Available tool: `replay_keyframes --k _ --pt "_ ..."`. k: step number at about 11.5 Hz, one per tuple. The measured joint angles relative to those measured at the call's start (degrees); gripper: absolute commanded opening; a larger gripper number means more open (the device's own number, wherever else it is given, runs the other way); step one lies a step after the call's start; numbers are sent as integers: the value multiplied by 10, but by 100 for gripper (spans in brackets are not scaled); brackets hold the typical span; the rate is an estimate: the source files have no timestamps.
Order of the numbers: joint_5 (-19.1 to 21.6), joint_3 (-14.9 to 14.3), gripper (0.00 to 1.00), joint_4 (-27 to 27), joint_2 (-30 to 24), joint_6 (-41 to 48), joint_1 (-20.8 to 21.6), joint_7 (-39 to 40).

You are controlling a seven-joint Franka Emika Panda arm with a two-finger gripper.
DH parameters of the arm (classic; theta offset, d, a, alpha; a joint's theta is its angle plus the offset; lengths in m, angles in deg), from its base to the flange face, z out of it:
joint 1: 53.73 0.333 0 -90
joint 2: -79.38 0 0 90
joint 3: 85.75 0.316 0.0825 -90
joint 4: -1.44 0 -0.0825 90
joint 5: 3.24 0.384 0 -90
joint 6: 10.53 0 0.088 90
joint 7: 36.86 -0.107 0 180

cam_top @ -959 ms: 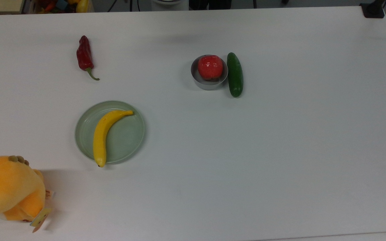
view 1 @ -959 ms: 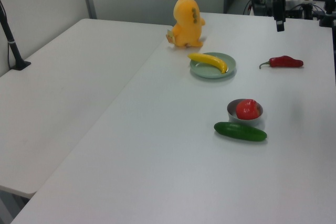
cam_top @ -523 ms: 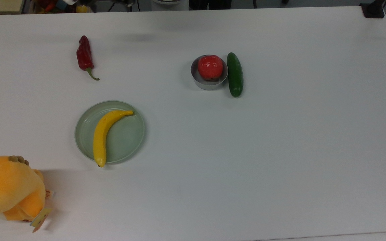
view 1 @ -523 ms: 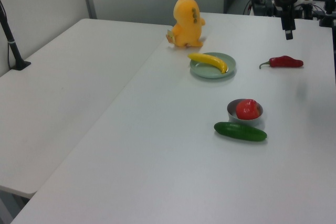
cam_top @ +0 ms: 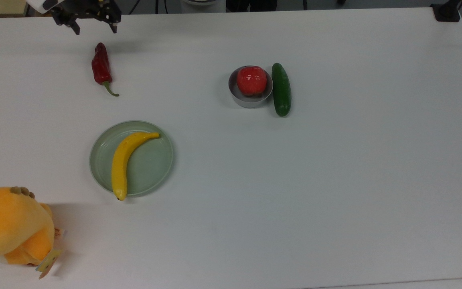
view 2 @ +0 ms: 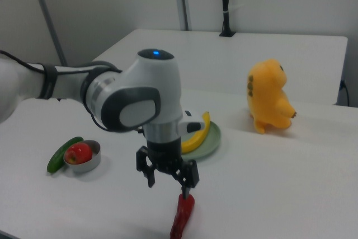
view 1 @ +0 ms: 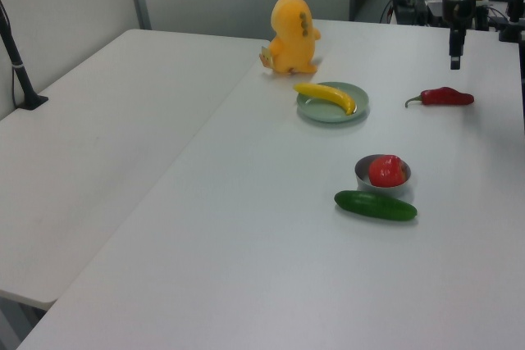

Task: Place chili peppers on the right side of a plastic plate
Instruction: 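Move the gripper down over the red chili pepper, then close the gripper on the red chili pepper's stem end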

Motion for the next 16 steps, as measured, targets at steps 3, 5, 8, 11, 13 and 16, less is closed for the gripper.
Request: replay_keyframes --k 3,5,8,11,13,16 --pt "0 -14 100 42 19 -97 -1 13" --pt "0 -14 100 49 42 -139 -2 13" --pt "0 -14 100 57 74 -178 -2 14" --pt "0 -14 61 62 90 -178 -2 23" --pt "0 -14 30 62 95 -178 -2 31" --pt "0 -14 19 62 98 -178 -2 39"
